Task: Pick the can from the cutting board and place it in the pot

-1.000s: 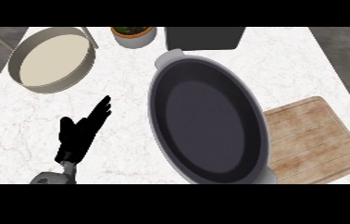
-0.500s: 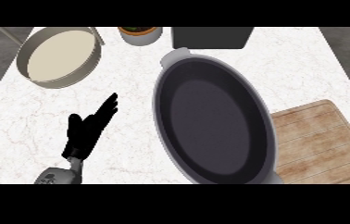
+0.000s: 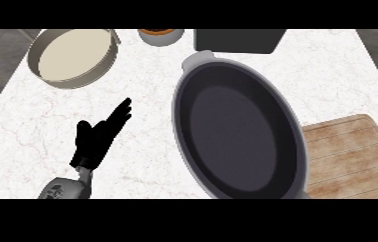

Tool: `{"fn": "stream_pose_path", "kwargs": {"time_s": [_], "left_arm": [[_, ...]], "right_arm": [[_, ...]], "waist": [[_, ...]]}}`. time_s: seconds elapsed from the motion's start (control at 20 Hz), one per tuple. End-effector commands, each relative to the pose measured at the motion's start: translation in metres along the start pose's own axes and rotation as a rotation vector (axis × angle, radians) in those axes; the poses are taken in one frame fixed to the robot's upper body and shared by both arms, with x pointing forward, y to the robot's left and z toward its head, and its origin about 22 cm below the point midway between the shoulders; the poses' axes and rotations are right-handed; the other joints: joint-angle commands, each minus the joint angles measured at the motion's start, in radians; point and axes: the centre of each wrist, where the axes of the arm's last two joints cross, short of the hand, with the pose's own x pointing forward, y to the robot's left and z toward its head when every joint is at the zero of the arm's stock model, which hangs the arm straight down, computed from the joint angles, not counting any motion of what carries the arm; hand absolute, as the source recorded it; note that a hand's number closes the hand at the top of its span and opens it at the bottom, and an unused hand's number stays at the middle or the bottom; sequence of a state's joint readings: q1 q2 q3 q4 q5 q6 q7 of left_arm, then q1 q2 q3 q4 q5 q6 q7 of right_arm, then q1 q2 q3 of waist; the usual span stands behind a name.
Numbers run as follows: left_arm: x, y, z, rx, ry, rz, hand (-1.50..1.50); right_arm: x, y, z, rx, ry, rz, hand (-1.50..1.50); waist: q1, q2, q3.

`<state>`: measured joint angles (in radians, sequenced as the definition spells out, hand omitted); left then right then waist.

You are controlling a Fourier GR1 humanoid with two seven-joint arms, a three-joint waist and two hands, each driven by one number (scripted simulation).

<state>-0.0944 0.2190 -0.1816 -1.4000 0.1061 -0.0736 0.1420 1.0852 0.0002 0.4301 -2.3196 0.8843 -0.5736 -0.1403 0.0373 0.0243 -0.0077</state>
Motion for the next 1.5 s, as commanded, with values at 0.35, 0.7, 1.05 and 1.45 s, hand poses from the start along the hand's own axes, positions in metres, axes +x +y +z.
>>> {"fn": "stream_pose_path", "kwargs": {"time_s": [0.35,0.7,1.05,1.45], "left_arm": [[0.011,-0.006,-0.009,-0.039,-0.024,-0.040,0.00],[0.015,-0.014,-0.013,-0.052,-0.025,-0.028,0.00],[0.017,-0.018,-0.017,-0.074,-0.022,-0.036,0.00],[0.016,-0.015,-0.020,-0.070,-0.011,-0.014,0.00]], "right_arm": [[0.023,0.007,-0.035,0.079,0.026,0.235,1.50],[0.015,0.022,-0.062,0.121,0.093,0.613,1.50],[0.027,0.058,-0.068,0.363,0.287,0.731,1.50],[0.063,0.087,-0.099,0.431,0.355,0.680,-1.50]], "waist": [[0.054,0.017,-0.003],[0.068,0.018,-0.004],[0.076,0.027,0.001],[0.076,0.014,0.006]]}}
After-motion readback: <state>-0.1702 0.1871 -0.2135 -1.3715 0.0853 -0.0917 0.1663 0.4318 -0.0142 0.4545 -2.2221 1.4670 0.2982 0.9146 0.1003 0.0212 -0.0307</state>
